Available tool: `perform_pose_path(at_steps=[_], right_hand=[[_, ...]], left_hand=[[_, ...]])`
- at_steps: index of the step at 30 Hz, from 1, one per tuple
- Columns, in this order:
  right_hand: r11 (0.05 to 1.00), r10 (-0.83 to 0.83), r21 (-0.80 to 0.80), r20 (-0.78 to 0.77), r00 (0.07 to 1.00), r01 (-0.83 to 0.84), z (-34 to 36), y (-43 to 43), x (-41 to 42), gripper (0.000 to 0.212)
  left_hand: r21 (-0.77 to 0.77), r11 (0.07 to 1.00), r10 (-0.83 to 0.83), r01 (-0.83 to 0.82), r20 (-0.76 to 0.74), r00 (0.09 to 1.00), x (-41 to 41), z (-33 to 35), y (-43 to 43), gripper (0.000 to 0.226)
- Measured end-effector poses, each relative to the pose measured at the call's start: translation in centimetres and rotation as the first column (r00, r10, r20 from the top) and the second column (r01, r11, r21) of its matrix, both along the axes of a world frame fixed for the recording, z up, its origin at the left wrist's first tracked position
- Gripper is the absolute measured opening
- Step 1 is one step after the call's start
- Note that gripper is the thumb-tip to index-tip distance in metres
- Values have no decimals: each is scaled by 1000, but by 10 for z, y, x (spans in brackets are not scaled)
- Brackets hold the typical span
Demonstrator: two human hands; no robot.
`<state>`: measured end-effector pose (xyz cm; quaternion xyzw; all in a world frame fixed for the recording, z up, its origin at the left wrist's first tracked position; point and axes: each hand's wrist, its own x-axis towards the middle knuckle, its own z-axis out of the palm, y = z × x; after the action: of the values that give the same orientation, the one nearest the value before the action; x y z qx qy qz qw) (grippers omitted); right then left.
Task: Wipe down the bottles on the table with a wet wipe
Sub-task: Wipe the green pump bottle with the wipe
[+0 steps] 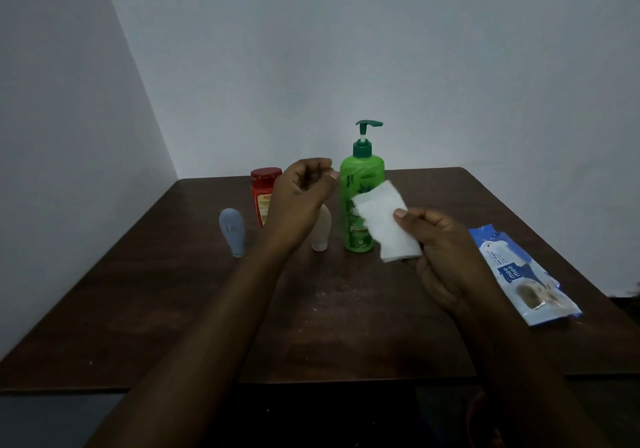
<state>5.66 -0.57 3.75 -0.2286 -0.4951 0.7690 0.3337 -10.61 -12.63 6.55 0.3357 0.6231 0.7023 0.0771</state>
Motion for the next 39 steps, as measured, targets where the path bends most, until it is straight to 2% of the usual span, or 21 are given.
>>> perform_pose_path(at_steps=[3, 5, 10, 12, 15, 17, 20, 23, 27, 33, 36, 39], right_hand=[[994, -109, -33, -53, 993, 107, 6, 32, -7, 14], [980, -201, -27, -116, 973, 199, 21, 58, -15, 25], [931, -365, -94, -217, 905, 353, 52, 117, -41, 25], [904, -428, -85, -213, 879, 419, 50, 128, -54, 11], [849, -518, 28, -155, 841, 528, 27, 129, -70, 5], [819, -554, 102, -117, 824, 565, 10, 128, -76, 12], [810, -555, 158, -100, 826, 564, 0, 129, -78, 13], [763, -570, 300, -105, 815, 572, -4, 130, -76, 14], [683, -591, 477, -84, 802, 553, -16, 130, -79, 23], [510, -622, 687, -121, 774, 517, -26, 125, -80, 20], [465, -640, 704, -152, 753, 537, -21, 122, -78, 21], [437, -628, 724, -180, 757, 534, -16, 118, -75, 20]], left_hand=[[31, 994, 103, -104, 46, 994, -10, 0, 22, 32], [15, 993, 115, -117, 85, 990, -12, -2, 38, 42], [-37, 999, 33, -29, 108, 994, -12, -15, 69, 70], [-86, 996, -1, 8, 82, 997, -9, -21, 73, 79], [-179, 983, -24, 29, 30, 999, -6, -32, 75, 89], [-227, 974, -23, 19, -13, 1000, -6, -35, 76, 93], [-228, 973, -40, 33, -25, 999, -11, -43, 78, 106], [-207, 978, -39, 37, -4, 999, -18, -53, 78, 119], [-174, 984, -40, 36, -21, 999, -24, -64, 79, 120], [-107, 994, -3, -3, -51, 999, -25, -76, 81, 96], [-67, 995, -73, 75, 22, 997, -22, -71, 80, 93], [-34, 988, -148, 153, 129, 981, -17, -68, 79, 80]])
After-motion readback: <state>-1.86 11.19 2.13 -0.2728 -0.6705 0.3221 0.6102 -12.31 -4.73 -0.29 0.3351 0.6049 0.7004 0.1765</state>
